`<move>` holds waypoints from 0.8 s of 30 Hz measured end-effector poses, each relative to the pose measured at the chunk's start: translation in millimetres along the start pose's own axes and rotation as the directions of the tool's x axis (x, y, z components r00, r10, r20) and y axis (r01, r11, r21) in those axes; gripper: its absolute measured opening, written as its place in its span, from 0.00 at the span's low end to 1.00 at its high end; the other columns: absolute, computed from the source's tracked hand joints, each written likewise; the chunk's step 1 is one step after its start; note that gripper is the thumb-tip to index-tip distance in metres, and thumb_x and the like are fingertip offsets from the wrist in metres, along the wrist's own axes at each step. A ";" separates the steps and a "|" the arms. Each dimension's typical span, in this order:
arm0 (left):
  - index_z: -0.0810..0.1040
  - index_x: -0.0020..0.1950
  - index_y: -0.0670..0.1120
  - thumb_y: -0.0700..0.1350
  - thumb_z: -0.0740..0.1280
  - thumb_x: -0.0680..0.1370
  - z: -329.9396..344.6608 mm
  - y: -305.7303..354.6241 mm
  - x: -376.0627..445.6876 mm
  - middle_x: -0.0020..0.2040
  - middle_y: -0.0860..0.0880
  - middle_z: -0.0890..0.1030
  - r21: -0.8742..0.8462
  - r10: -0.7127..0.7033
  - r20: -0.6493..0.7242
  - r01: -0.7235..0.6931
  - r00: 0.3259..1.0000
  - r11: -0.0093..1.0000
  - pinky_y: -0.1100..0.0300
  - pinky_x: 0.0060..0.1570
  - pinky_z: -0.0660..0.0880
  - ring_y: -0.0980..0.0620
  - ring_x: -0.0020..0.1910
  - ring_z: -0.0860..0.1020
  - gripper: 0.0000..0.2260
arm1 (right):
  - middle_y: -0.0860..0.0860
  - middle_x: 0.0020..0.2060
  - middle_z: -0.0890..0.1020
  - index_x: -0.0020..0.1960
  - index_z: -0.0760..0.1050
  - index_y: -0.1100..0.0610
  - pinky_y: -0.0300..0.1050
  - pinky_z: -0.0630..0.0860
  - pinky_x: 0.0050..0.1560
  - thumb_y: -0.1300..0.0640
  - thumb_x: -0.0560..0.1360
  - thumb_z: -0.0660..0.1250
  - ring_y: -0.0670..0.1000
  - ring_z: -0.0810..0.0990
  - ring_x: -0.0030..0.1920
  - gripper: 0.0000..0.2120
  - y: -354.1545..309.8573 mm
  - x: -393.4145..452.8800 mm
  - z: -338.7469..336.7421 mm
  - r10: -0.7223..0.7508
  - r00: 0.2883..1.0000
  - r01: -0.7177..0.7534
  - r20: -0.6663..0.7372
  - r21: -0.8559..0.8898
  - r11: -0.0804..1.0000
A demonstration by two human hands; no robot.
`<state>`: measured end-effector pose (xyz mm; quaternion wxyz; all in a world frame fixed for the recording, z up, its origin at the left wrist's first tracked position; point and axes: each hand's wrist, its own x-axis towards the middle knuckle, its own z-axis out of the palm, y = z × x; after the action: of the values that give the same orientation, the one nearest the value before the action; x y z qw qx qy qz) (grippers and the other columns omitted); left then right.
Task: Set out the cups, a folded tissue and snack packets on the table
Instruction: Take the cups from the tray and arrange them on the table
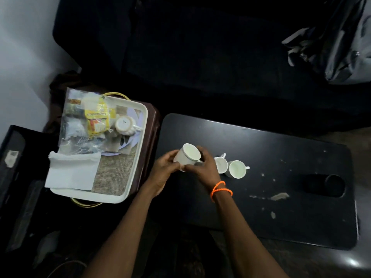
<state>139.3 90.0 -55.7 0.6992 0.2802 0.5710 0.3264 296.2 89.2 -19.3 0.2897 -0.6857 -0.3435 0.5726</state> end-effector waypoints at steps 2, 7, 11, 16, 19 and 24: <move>0.78 0.64 0.44 0.30 0.73 0.70 15.4 -14.6 9.9 0.59 0.44 0.85 0.088 -0.007 -0.002 0.007 1.000 0.996 0.65 0.50 0.80 0.51 0.54 0.83 0.24 | 0.56 0.62 0.80 0.68 0.72 0.60 0.52 0.77 0.64 0.65 0.62 0.82 0.53 0.80 0.60 0.37 5.6 14.4 -17.8 -0.079 0.997 0.082 0.022 -0.263 0.961; 0.75 0.63 0.44 0.27 0.75 0.69 59.5 -48.4 32.7 0.57 0.47 0.84 0.229 -0.012 -0.108 0.037 0.994 0.973 0.65 0.52 0.80 0.50 0.55 0.83 0.26 | 0.53 0.65 0.78 0.70 0.69 0.51 0.54 0.70 0.62 0.56 0.65 0.78 0.59 0.78 0.63 0.36 18.6 52.8 -41.9 -0.150 0.977 0.212 0.152 -0.788 0.579; 0.75 0.58 0.51 0.33 0.77 0.68 79.5 -64.0 44.3 0.56 0.49 0.85 0.263 -0.013 -0.184 0.062 0.983 0.963 0.59 0.57 0.80 0.59 0.51 0.82 0.24 | 0.52 0.61 0.79 0.66 0.70 0.49 0.53 0.68 0.61 0.57 0.64 0.78 0.58 0.78 0.60 0.32 28.4 69.0 -49.1 -0.209 0.957 0.276 0.201 -0.856 0.438; 0.74 0.57 0.55 0.48 0.75 0.65 85.2 -68.8 43.5 0.59 0.50 0.84 0.391 -0.032 -0.235 0.125 0.971 0.912 0.51 0.59 0.80 0.51 0.57 0.82 0.22 | 0.52 0.62 0.79 0.66 0.69 0.49 0.55 0.67 0.61 0.54 0.66 0.78 0.59 0.77 0.61 0.32 38.4 72.0 -53.1 -0.220 0.940 0.324 0.260 -0.882 0.343; 0.74 0.58 0.55 0.48 0.74 0.67 80.9 -64.9 43.0 0.60 0.50 0.83 0.454 -0.028 -0.207 0.121 0.978 0.882 0.51 0.61 0.79 0.50 0.60 0.81 0.21 | 0.53 0.64 0.77 0.68 0.68 0.49 0.57 0.67 0.64 0.55 0.67 0.77 0.59 0.75 0.64 0.33 42.9 70.9 -52.0 -0.191 0.946 0.311 0.263 -0.901 0.302; 0.77 0.68 0.44 0.36 0.71 0.72 47.0 -30.4 46.1 0.65 0.45 0.81 0.514 0.118 -0.319 0.067 0.940 0.855 0.47 0.65 0.78 0.47 0.62 0.81 0.23 | 0.53 0.71 0.70 0.77 0.61 0.47 0.60 0.64 0.68 0.48 0.63 0.80 0.60 0.68 0.71 0.48 29.5 74.0 -37.1 -0.097 0.961 0.275 0.258 -0.903 0.330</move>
<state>195.8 105.8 -98.4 0.4846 0.4049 0.7453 0.2138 344.8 130.9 -79.5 -0.1155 -0.6365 -0.7050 0.2906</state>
